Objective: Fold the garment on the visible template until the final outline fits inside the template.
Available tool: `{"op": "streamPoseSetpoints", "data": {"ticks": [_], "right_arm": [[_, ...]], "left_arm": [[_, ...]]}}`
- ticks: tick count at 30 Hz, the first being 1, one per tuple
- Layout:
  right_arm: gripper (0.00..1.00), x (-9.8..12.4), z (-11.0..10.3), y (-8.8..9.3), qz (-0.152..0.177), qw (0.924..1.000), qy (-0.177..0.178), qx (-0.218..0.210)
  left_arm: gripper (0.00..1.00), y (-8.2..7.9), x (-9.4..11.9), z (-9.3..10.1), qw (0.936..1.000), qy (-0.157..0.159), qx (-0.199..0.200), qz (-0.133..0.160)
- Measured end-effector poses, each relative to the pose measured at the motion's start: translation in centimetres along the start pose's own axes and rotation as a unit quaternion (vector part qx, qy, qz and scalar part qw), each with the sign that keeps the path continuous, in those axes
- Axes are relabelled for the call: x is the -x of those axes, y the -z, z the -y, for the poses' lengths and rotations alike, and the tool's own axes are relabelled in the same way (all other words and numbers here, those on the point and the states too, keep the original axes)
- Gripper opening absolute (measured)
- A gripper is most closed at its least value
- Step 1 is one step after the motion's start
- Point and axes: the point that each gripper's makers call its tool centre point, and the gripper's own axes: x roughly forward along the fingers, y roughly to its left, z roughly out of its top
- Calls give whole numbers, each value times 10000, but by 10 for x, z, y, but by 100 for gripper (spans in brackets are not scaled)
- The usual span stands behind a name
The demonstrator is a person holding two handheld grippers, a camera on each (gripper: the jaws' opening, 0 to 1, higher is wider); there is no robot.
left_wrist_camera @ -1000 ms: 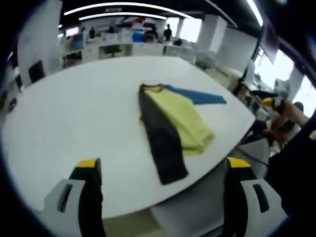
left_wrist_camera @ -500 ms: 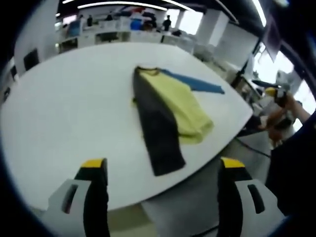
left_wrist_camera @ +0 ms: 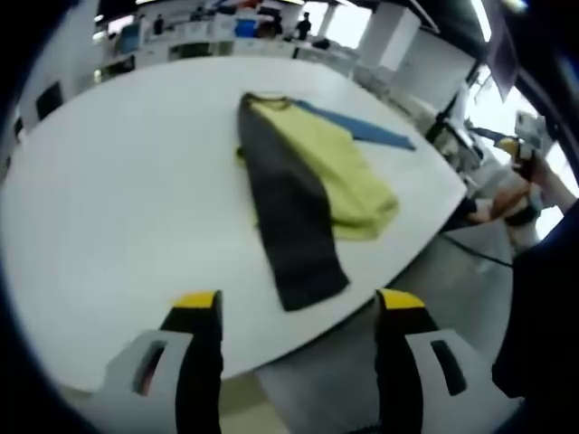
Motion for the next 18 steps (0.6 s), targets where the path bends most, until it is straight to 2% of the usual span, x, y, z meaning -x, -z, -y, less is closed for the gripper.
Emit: {"op": "streamPoseSetpoints", "data": {"ticks": [8,18], "right_arm": [[98,0,0,1,-32,10000,37,-13],[98,0,-3,-2,18,10000,52,-57]], "left_arm": [[46,11,-17,-3,9999,24,-14,-99],[35,23,-34,-8,9994,-83,-134,-309]]}}
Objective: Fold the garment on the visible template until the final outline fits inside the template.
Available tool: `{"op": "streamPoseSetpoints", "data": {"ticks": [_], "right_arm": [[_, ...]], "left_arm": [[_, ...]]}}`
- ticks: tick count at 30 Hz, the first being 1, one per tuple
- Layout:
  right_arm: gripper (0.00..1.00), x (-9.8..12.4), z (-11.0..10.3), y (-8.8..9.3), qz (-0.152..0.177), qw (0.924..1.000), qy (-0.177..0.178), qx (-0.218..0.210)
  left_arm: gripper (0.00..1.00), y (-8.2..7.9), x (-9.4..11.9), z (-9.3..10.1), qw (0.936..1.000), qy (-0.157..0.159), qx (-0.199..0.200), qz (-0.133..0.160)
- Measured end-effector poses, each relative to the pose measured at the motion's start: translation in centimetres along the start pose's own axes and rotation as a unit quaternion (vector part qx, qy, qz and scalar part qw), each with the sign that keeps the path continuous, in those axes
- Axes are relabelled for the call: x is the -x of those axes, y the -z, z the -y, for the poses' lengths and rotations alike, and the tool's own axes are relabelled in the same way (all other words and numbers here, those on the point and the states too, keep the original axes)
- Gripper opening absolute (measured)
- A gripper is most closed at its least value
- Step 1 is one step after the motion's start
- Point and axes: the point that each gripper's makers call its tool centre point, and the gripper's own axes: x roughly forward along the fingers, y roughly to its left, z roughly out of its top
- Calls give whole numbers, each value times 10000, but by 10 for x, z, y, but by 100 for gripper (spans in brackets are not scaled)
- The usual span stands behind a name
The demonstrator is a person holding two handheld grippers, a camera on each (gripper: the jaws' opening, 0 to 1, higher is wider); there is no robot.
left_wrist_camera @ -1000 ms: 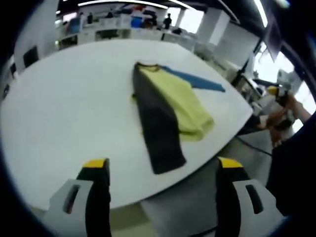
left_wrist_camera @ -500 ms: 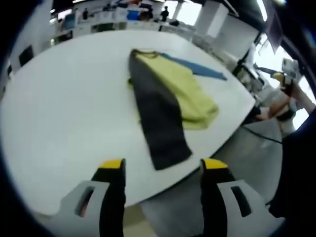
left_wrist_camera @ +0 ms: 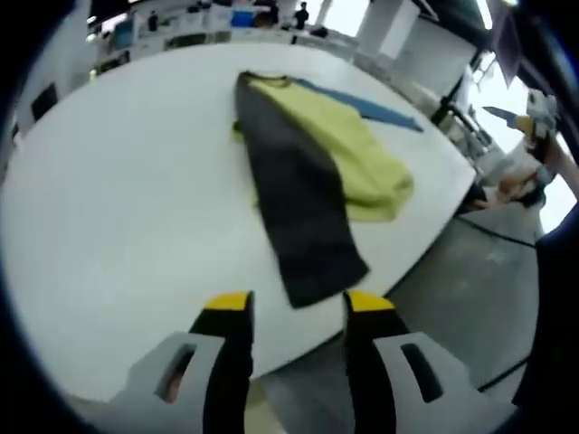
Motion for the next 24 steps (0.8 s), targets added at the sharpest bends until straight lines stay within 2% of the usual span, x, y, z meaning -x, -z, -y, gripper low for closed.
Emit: {"op": "streamPoseSetpoints", "data": {"ticks": [10,24], "right_arm": [[98,-2,0,4,-56,10000,6,-26],[96,-7,-1,1,-41,10000,-48,-55]], "left_arm": [[22,4,-14,-2,10000,-42,-10,-61],[15,13,-26,-9,9991,-111,-306,-274]]}}
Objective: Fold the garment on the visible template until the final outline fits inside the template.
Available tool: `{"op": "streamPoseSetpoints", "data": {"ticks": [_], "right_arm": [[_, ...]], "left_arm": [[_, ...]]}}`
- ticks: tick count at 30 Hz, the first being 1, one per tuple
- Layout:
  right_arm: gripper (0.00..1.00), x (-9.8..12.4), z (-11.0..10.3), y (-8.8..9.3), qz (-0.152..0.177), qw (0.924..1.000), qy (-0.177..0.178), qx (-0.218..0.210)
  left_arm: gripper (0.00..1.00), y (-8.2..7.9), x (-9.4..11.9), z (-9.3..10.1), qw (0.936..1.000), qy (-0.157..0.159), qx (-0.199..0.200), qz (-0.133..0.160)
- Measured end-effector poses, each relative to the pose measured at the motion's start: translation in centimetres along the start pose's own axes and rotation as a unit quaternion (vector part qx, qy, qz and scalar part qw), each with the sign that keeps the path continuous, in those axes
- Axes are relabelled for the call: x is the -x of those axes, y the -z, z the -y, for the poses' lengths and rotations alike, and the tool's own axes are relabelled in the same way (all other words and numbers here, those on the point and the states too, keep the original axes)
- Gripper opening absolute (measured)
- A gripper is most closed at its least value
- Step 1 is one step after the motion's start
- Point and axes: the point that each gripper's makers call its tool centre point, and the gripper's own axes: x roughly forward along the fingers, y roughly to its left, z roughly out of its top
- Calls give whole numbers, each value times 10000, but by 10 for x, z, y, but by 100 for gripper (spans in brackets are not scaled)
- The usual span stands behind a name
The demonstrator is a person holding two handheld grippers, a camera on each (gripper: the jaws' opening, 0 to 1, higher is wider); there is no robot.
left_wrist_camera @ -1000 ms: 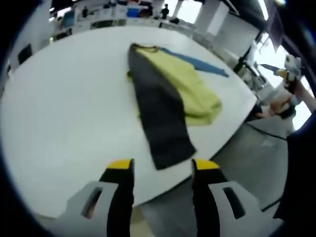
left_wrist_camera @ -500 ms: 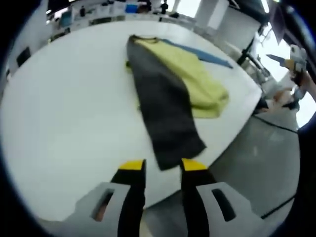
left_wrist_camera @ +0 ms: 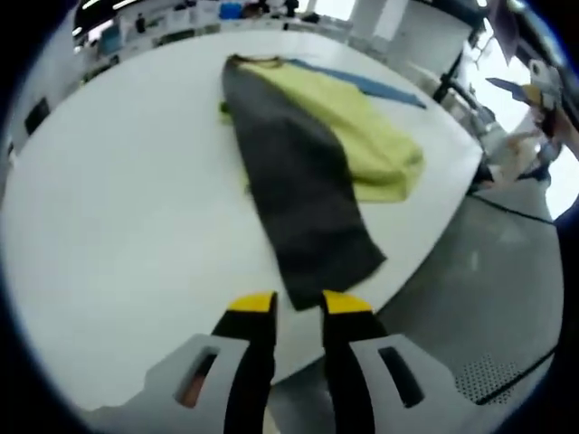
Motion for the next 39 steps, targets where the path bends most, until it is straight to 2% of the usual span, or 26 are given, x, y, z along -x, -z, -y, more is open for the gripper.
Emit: {"op": "streamPoseSetpoints", "data": {"ticks": [18,30,39], "right_arm": [[96,1,3,-1,-56,10000,43,37],[95,2,3,0,-66,10000,63,28],[95,2,3,-2,-32,10000,64,36]], "left_arm": [[11,3,-10,-3,10000,-68,-38,-53],[5,2,-13,-3,9992,-131,-346,-152],[0,2,-13,0,9996,-70,-243,-154]]}}
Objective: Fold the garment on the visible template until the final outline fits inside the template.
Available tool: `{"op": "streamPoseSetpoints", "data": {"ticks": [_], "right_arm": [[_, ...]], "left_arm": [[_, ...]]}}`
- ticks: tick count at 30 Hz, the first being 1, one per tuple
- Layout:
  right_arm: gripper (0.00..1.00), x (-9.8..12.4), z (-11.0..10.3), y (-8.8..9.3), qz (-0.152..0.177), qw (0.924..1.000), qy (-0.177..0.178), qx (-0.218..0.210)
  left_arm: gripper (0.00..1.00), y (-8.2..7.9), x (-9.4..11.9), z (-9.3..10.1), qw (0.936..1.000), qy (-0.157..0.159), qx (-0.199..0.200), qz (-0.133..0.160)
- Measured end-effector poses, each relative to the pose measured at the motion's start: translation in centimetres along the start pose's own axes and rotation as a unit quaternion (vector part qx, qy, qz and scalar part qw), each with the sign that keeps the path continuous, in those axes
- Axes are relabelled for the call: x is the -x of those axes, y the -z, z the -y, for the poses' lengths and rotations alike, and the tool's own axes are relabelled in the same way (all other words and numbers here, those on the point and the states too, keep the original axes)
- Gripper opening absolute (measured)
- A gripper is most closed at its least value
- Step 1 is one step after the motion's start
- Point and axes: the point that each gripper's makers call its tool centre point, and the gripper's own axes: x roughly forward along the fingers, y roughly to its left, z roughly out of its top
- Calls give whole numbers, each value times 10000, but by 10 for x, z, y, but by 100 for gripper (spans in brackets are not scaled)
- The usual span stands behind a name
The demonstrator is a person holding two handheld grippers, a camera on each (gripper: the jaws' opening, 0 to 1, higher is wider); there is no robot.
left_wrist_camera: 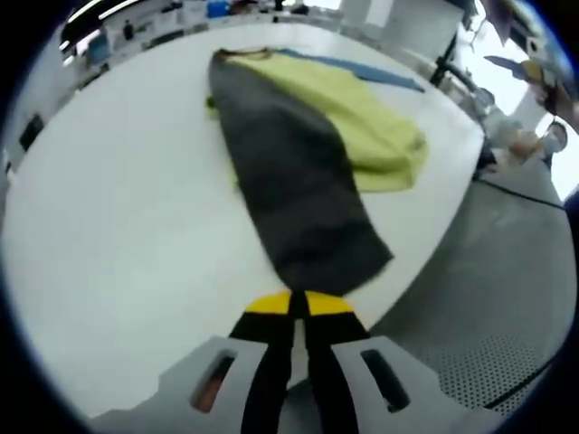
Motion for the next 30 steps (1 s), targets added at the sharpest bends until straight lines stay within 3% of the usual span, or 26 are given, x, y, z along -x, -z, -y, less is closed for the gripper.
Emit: {"op": "streamPoseSetpoints", "data": {"ticks": [5,14,25,30], "right_arm": [[95,1,1,0,-2,10000,14,6],[96,4,3,0,24,10000,80,21],[97,6,1,0,95,9999,94,-4],[97,8,1,0,115,9999,106,-5]], "left_arm": [[0,0,1,-2,9996,-14,281,-33],[0,-9,18,-14,9994,-113,337,39],[0,-17,44,-46,9974,-352,585,226],[0,-21,61,-72,9947,-617,755,328]]}}
